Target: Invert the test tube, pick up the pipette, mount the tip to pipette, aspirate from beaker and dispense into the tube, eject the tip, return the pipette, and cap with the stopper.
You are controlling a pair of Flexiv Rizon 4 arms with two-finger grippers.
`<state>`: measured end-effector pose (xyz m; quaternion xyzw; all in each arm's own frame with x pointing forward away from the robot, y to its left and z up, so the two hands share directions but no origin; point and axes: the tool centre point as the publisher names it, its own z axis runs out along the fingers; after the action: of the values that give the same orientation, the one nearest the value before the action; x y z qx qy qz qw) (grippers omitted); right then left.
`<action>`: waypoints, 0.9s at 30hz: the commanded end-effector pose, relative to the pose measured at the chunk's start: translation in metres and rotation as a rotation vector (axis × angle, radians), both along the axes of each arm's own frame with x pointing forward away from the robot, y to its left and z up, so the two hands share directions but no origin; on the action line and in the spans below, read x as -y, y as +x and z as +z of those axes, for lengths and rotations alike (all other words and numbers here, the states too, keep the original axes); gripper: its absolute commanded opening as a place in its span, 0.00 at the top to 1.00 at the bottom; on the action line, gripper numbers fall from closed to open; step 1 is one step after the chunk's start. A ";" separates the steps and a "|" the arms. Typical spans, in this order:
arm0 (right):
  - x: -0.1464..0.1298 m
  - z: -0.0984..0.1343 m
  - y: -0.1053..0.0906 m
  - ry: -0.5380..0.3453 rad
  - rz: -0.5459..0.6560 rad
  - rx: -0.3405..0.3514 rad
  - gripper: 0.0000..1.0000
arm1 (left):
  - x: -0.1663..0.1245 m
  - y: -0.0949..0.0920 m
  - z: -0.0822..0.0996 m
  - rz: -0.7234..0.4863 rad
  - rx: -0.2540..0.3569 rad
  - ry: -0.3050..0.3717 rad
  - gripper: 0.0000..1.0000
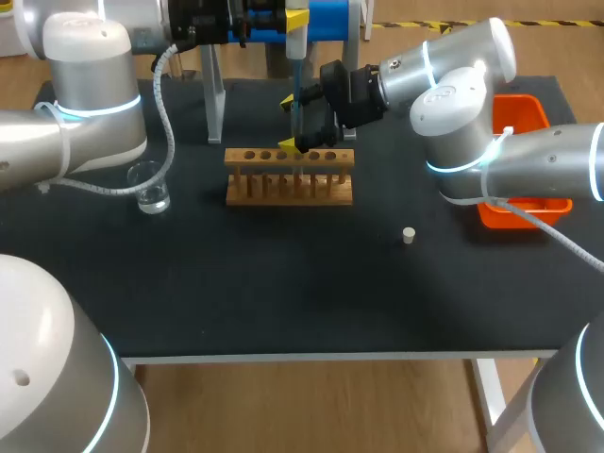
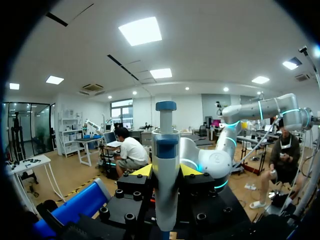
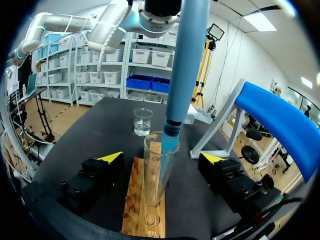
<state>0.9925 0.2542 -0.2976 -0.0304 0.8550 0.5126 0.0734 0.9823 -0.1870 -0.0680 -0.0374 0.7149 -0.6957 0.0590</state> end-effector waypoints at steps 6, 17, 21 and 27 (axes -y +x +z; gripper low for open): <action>0.000 0.000 0.000 -0.002 0.000 -0.001 0.00 | 0.000 0.003 -0.005 -0.001 -0.006 -0.005 1.00; 0.000 0.000 0.000 -0.002 0.000 -0.001 0.00 | -0.002 0.004 -0.010 0.008 -0.018 -0.008 1.00; 0.000 0.000 0.000 -0.002 0.000 -0.001 0.00 | -0.002 0.005 -0.011 0.010 -0.021 -0.009 1.00; 0.000 0.000 0.000 -0.002 0.000 -0.001 0.00 | -0.001 0.005 -0.012 0.011 -0.020 -0.013 1.00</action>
<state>0.9925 0.2542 -0.2976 -0.0304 0.8550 0.5126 0.0734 0.9861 -0.1842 -0.0793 -0.0490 0.7114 -0.6989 0.0550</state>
